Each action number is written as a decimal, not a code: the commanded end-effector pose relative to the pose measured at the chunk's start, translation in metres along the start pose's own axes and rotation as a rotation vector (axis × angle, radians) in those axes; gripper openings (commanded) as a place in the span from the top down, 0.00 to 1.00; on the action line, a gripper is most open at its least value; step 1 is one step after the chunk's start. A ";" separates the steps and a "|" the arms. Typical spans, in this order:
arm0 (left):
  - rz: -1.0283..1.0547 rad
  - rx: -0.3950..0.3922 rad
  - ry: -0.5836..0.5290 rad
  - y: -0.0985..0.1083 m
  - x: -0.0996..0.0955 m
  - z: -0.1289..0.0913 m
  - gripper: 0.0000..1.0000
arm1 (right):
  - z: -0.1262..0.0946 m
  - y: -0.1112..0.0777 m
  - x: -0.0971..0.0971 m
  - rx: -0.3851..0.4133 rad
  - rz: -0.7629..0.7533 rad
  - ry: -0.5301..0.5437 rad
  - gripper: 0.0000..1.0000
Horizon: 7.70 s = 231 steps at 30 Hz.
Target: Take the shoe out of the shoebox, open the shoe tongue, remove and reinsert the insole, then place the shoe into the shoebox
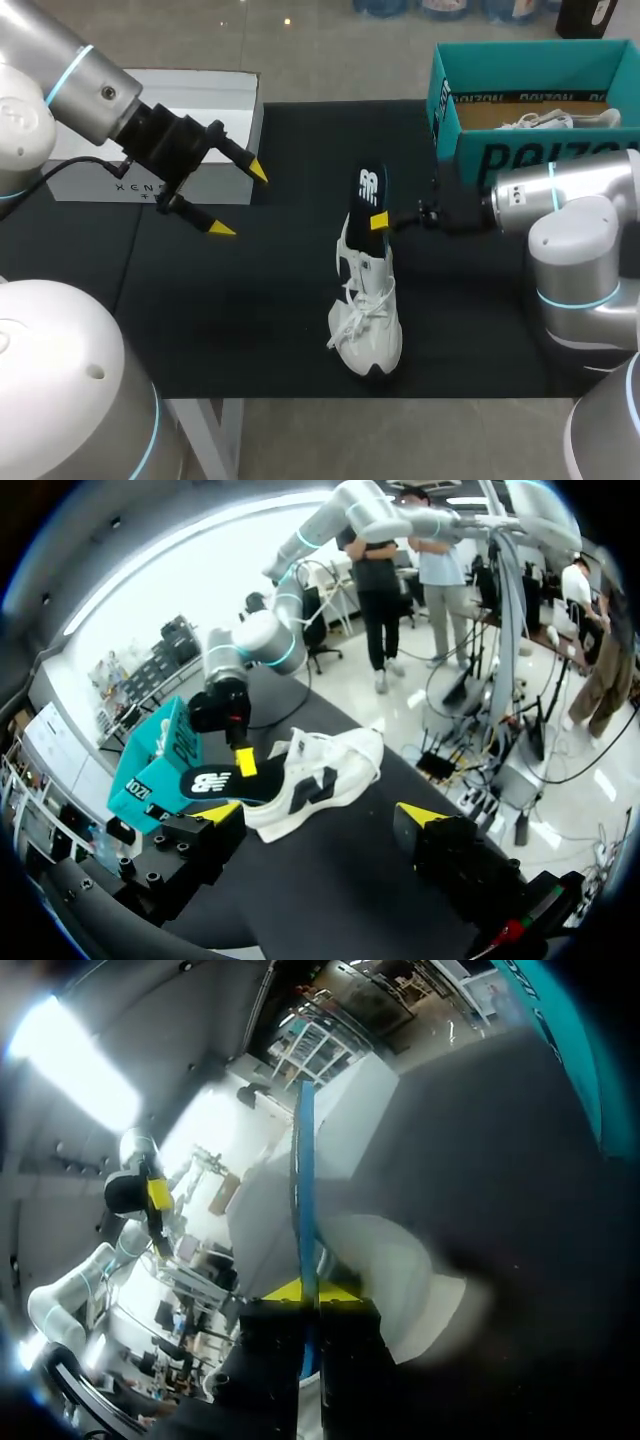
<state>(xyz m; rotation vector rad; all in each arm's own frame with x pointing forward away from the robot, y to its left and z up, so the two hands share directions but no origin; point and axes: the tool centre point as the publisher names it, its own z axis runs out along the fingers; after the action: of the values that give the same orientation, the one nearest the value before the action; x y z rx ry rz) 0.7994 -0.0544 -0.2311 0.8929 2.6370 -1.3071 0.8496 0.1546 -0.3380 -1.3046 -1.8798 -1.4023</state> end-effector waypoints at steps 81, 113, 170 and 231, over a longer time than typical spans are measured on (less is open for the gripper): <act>0.000 -0.002 0.003 0.000 0.000 0.000 0.00 | 0.004 0.017 0.000 -0.033 -0.034 -0.048 1.00; 0.000 -0.002 0.003 0.000 0.000 0.000 0.00 | 0.014 -0.004 -0.001 0.017 0.004 -0.067 0.57; 0.000 -0.002 0.003 0.000 0.000 0.000 0.00 | 0.014 -0.011 -0.003 0.019 0.027 -0.118 0.00; 0.000 -0.002 0.003 0.000 0.000 0.000 0.00 | -0.005 0.023 0.035 0.338 0.154 -0.998 1.00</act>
<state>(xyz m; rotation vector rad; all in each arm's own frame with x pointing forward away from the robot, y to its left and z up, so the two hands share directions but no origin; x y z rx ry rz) 0.7995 -0.0543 -0.2310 0.8931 2.6372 -1.3069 0.8500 0.1548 -0.2890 -1.9645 -2.2368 -0.4795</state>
